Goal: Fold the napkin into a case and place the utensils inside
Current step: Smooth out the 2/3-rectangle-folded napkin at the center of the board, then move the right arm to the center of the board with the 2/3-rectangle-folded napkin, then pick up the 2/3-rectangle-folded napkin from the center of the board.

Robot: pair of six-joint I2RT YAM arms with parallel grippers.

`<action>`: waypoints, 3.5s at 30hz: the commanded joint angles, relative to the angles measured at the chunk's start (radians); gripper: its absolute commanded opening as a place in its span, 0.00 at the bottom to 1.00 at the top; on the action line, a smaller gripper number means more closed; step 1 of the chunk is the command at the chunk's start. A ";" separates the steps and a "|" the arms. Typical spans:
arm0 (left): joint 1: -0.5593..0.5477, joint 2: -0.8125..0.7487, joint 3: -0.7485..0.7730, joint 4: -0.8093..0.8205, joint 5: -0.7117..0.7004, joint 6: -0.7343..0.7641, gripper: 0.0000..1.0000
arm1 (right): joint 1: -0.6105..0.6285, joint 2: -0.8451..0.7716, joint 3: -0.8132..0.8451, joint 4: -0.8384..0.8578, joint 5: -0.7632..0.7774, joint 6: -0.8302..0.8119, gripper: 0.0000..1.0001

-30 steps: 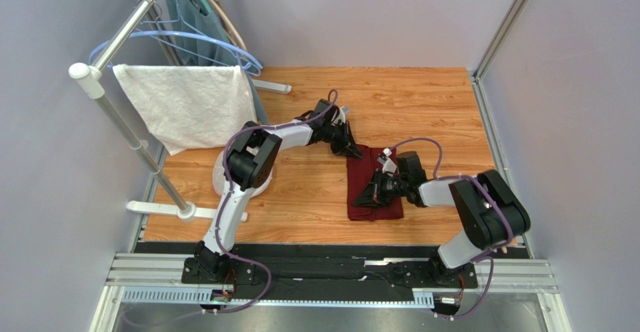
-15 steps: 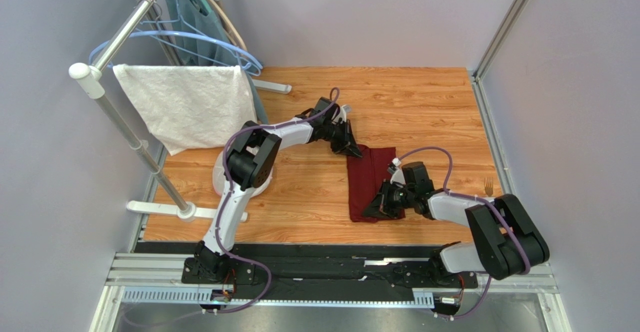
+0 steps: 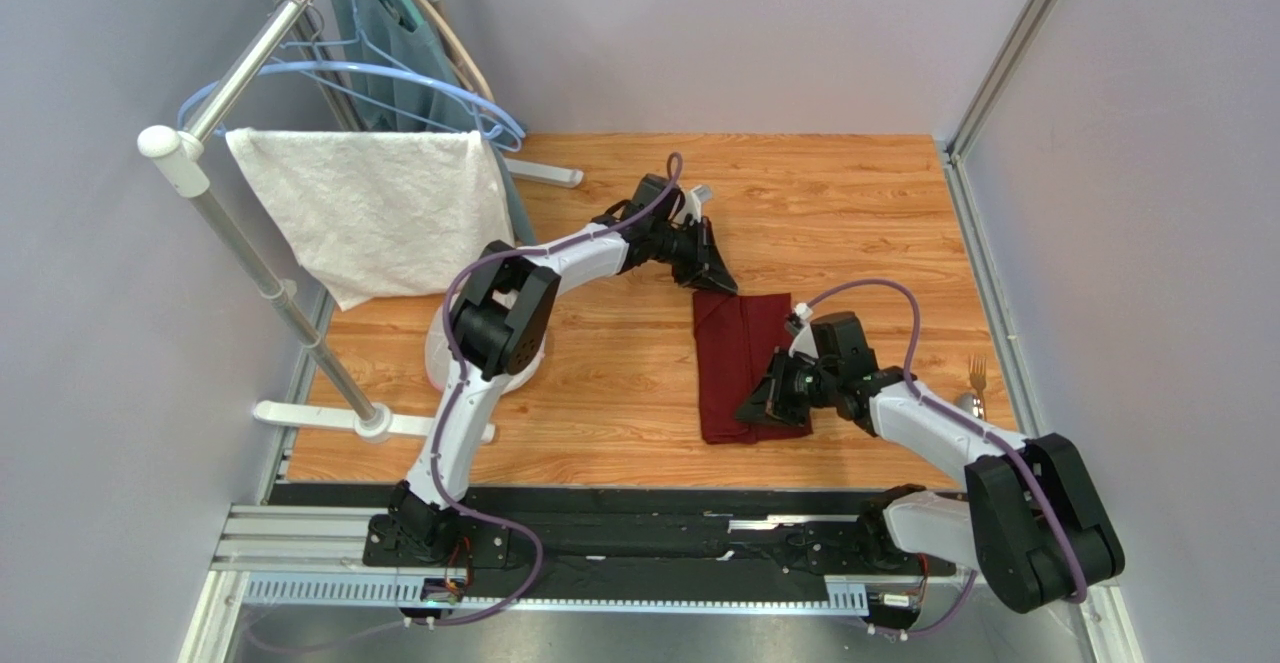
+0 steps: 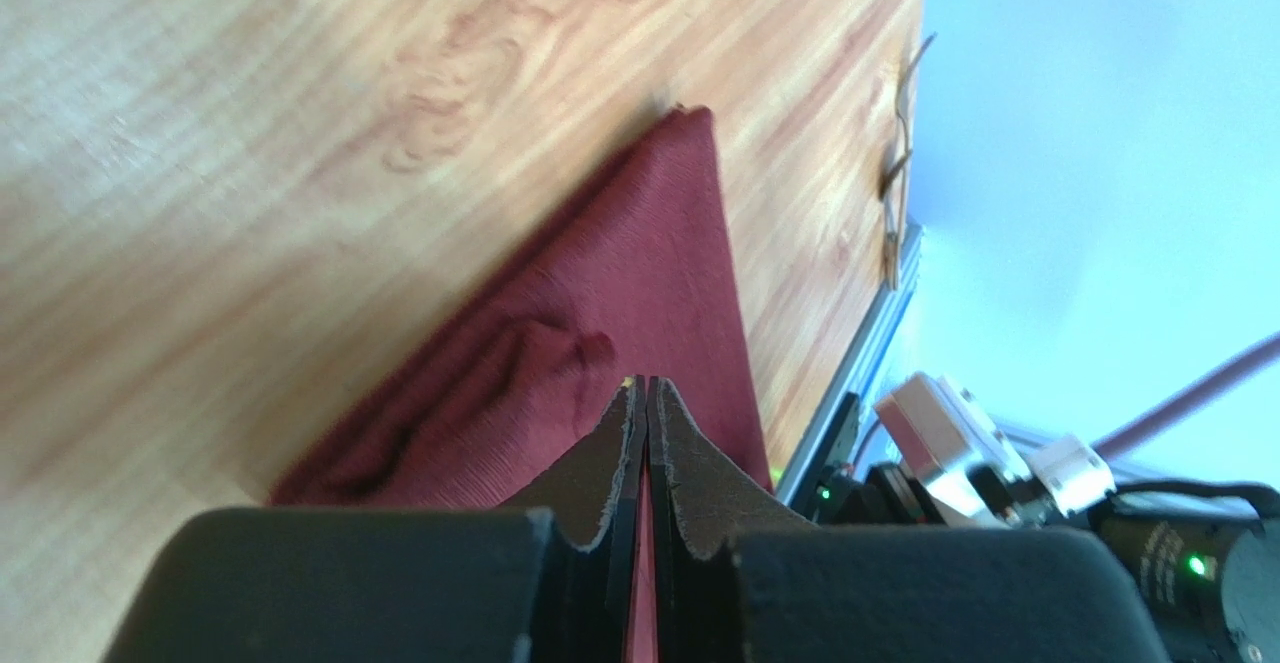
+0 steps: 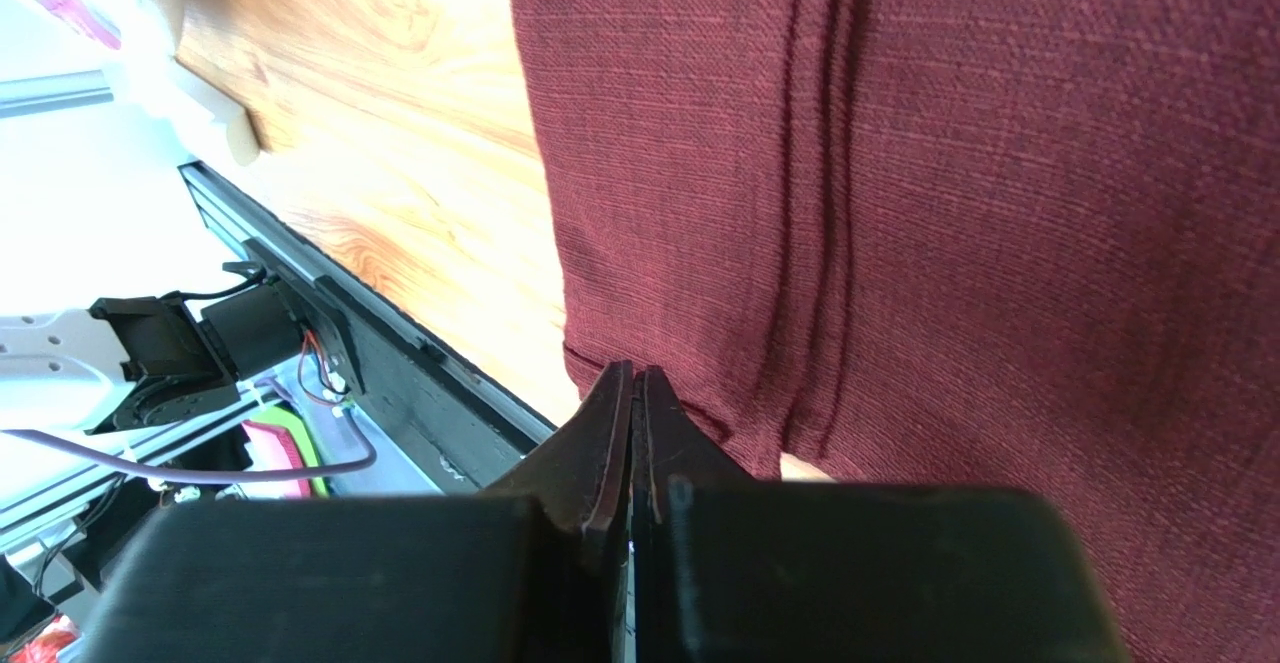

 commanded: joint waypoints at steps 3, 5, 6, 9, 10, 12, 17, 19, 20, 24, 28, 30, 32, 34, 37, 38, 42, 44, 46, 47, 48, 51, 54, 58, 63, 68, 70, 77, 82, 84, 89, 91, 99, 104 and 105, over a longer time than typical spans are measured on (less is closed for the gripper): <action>0.003 0.122 0.090 0.008 0.033 -0.047 0.07 | -0.001 -0.013 -0.074 0.034 0.006 0.015 0.00; 0.003 0.137 0.105 0.005 0.034 -0.046 0.07 | -0.001 -0.023 -0.073 0.022 0.012 0.006 0.00; 0.003 0.134 0.112 -0.016 0.027 -0.028 0.07 | -0.001 -0.032 -0.065 0.005 0.017 0.000 0.00; 0.003 0.096 0.144 -0.112 -0.008 0.044 0.13 | -0.005 -0.096 0.014 -0.102 0.066 -0.047 0.00; 0.001 0.058 0.150 -0.131 -0.019 0.063 0.17 | -0.009 -0.113 0.042 -0.183 0.086 -0.063 0.00; -0.005 0.003 0.142 -0.194 -0.070 0.125 0.25 | -0.037 -0.164 0.122 -0.263 0.164 -0.101 0.00; -0.071 -0.206 0.097 -0.340 -0.243 0.262 0.46 | -0.144 -0.185 0.245 -0.473 0.402 -0.117 0.28; -0.132 -0.295 0.046 -0.343 -0.327 0.302 0.48 | -0.227 -0.156 0.269 -0.493 0.404 -0.097 0.33; -0.158 -0.321 -0.011 -0.338 -0.363 0.316 0.49 | -0.251 -0.144 0.275 -0.493 0.385 -0.097 0.45; -0.294 -0.421 -0.140 -0.303 -0.528 0.361 0.51 | -0.324 -0.069 0.298 -0.464 0.329 -0.141 0.59; -0.347 -0.528 -0.333 -0.191 -0.515 0.335 0.50 | -0.324 -0.030 0.269 -0.405 0.325 -0.163 0.59; -0.364 -0.574 -0.390 -0.130 -0.498 0.322 0.49 | -0.313 -0.017 0.236 -0.366 0.310 -0.167 0.59; -0.375 -0.599 -0.456 -0.095 -0.495 0.327 0.50 | -0.308 0.011 0.211 -0.355 0.318 -0.160 0.59; -0.376 -0.622 -0.505 -0.075 -0.477 0.327 0.50 | -0.302 0.026 0.193 -0.326 0.321 -0.152 0.58; -0.385 -0.651 -0.551 -0.050 -0.467 0.331 0.56 | -0.284 0.059 0.165 -0.289 0.313 -0.137 0.57; -0.393 -0.657 -0.562 -0.036 -0.469 0.333 0.59 | -0.276 0.074 0.160 -0.282 0.316 -0.132 0.56; -0.413 -0.685 -0.600 -0.027 -0.510 0.341 0.62 | -0.239 0.077 0.130 -0.246 0.290 -0.109 0.47; -0.424 -0.688 -0.614 -0.024 -0.526 0.351 0.63 | -0.215 0.063 0.110 -0.236 0.269 -0.082 0.42; -0.434 -0.682 -0.616 -0.027 -0.562 0.359 0.63 | -0.192 0.037 0.096 -0.213 0.247 -0.057 0.39; -0.445 -0.679 -0.614 -0.038 -0.579 0.367 0.63 | -0.169 0.027 0.081 -0.205 0.220 -0.019 0.35; -0.451 -0.665 -0.608 -0.047 -0.635 0.368 0.63 | -0.155 0.016 0.072 -0.175 0.201 0.000 0.32; -0.485 -0.641 -0.585 -0.084 -0.723 0.391 0.65 | -0.094 -0.030 0.030 -0.122 0.151 0.101 0.29; -0.529 -0.621 -0.563 -0.108 -0.835 0.420 0.78 | -0.069 -0.079 0.053 -0.198 0.186 0.092 0.31; -0.586 -0.569 -0.499 -0.151 -0.937 0.437 0.85 | -0.147 -0.116 0.133 -0.358 0.347 -0.011 0.58; -0.641 -0.469 -0.416 -0.203 -1.010 0.431 0.84 | -0.330 -0.116 0.176 -0.412 0.295 -0.057 0.65; -0.668 -0.328 -0.266 -0.323 -1.072 0.387 0.81 | -0.396 -0.104 0.226 -0.452 0.304 -0.060 0.66; -0.678 -0.291 -0.195 -0.390 -1.087 0.352 0.77 | -0.405 -0.105 0.239 -0.458 0.318 -0.064 0.67; -0.718 -0.193 -0.122 -0.420 -1.095 0.312 0.71 | -0.425 -0.081 0.266 -0.464 0.310 -0.097 0.71; -0.720 -0.156 -0.086 -0.441 -1.063 0.289 0.60 | -0.423 -0.044 0.249 -0.392 0.229 -0.115 0.71; -0.720 -0.151 -0.089 -0.447 -1.059 0.278 0.55 | -0.419 -0.026 0.228 -0.323 0.175 -0.114 0.71; -0.718 -0.171 -0.097 -0.456 -1.044 0.281 0.39 | -0.393 0.083 0.217 -0.216 0.079 -0.127 0.73; -0.718 -0.208 -0.112 -0.453 -1.035 0.276 0.29 | -0.374 0.094 0.213 -0.191 0.051 -0.137 0.75; -0.698 -0.323 -0.197 -0.435 -0.992 0.256 0.00 | -0.351 0.158 0.176 -0.081 0.014 -0.120 0.81; -0.683 -0.380 -0.230 -0.427 -0.958 0.233 0.00 | -0.344 0.229 0.160 -0.026 0.008 -0.095 0.80; -0.678 -0.387 -0.234 -0.423 -0.952 0.232 0.00 | -0.344 0.237 0.159 -0.019 0.005 -0.092 0.79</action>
